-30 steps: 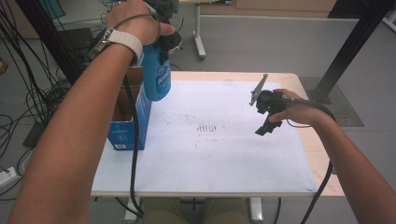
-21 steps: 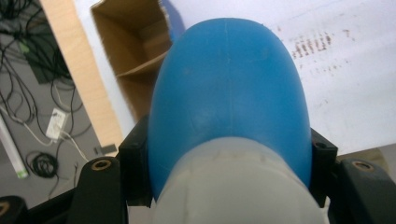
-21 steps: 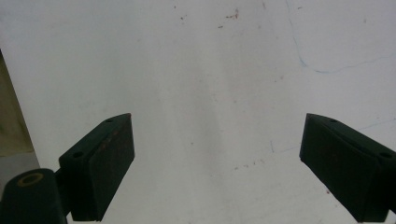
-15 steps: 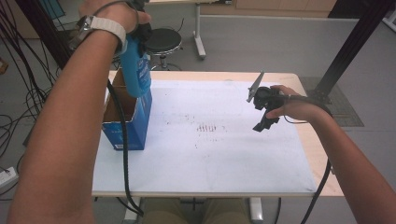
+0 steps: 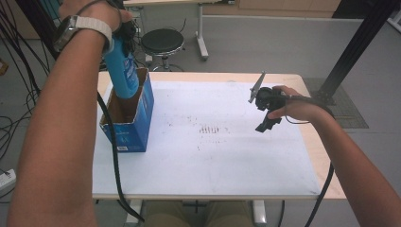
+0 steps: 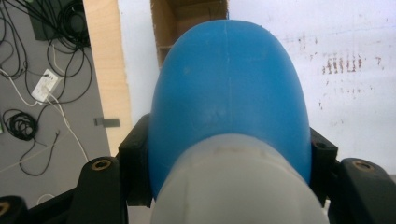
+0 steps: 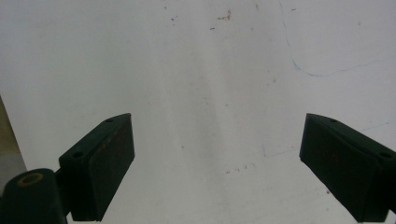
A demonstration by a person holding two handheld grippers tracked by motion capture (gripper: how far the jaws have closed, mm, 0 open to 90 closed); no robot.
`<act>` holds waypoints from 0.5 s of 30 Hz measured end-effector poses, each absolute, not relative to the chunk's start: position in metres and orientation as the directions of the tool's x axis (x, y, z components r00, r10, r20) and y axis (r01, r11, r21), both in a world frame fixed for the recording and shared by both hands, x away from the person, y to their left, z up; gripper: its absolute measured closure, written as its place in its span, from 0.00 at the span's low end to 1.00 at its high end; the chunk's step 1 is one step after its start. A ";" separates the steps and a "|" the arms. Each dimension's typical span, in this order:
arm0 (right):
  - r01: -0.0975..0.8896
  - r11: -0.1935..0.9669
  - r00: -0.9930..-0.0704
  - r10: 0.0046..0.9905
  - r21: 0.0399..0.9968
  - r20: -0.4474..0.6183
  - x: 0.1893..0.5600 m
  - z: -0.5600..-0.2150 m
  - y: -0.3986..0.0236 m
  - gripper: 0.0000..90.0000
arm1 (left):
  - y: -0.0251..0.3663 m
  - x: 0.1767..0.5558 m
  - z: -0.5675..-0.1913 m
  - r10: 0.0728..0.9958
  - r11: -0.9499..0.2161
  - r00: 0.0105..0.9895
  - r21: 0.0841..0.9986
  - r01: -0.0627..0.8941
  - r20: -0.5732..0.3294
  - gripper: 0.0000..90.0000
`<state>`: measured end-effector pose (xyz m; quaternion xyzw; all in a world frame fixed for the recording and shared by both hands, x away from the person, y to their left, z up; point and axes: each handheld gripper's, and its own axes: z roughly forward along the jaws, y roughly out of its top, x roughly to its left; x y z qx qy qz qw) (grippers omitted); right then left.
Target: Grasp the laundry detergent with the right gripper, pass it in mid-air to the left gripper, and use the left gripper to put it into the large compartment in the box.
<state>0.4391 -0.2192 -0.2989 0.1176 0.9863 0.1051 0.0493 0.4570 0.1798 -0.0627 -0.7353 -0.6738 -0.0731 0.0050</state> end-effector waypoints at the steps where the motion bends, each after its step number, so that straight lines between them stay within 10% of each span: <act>1: 0.221 0.951 -0.968 0.242 0.217 -0.073 0.439 -0.299 -0.219 0.11 | 0.181 0.457 -0.064 0.990 -0.089 0.078 0.091 0.992 0.115 0.42; 15: 0.229 0.947 -0.966 0.249 0.225 -0.068 0.442 -0.301 -0.218 0.11 | 0.198 0.458 -0.073 0.992 -0.064 0.053 0.096 0.993 0.115 0.42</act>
